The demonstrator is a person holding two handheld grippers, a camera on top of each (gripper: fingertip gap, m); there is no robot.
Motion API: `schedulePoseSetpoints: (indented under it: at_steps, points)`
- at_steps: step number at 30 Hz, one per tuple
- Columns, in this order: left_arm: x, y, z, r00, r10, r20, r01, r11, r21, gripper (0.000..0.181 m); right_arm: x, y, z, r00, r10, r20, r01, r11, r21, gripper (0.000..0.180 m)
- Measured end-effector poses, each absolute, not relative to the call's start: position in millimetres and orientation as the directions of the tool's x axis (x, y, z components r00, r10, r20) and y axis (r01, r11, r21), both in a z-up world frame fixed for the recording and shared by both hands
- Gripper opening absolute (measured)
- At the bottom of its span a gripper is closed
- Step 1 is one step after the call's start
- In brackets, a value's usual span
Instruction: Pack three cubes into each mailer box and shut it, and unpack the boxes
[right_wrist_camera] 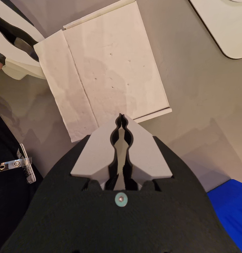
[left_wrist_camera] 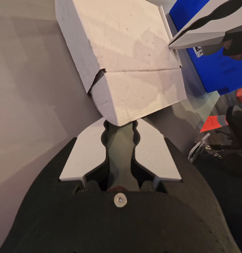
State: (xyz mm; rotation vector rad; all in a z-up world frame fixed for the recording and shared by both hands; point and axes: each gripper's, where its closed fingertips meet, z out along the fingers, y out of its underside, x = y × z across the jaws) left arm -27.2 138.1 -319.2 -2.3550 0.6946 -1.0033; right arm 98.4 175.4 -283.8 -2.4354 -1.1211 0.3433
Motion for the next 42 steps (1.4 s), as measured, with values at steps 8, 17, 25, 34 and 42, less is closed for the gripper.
schedulePoseSetpoints:
  at_steps: [8, 17, 25, 34, 42]
  points:
    - [-36.6, 127.4, -311.2, 0.535, -0.606, 0.589, -0.224, -0.774, -0.592, 0.05, 98.2, 175.5, -283.8, 0.642, 0.766, -0.045, 0.656, -0.578, -0.485, 0.0]
    - [-27.9, 158.9, -301.0, 0.532, -0.693, 0.487, -0.264, -0.682, -0.682, 0.055, 97.9, 175.6, -284.0, 0.643, 0.765, -0.039, 0.657, -0.577, -0.485, 0.0]
    - [-26.3, 151.8, -302.4, 0.55, -0.653, 0.521, -0.284, -0.733, -0.618, 0.049, 98.3, 175.5, -284.3, 0.642, 0.766, -0.043, 0.656, -0.577, -0.486, 0.0]
    - [-23.2, 140.2, -301.8, 0.557, -0.615, 0.558, -0.284, -0.773, -0.567, 0.039, 99.0, 175.1, -284.3, 0.642, 0.766, -0.043, 0.655, -0.576, -0.489, 0.0]
    - [-24.5, 142.1, -300.8, 0.572, -0.619, 0.538, -0.27, -0.762, -0.589, 0.039, 98.9, 175.2, -284.5, 0.642, 0.765, -0.043, 0.654, -0.577, -0.49, 0.0]
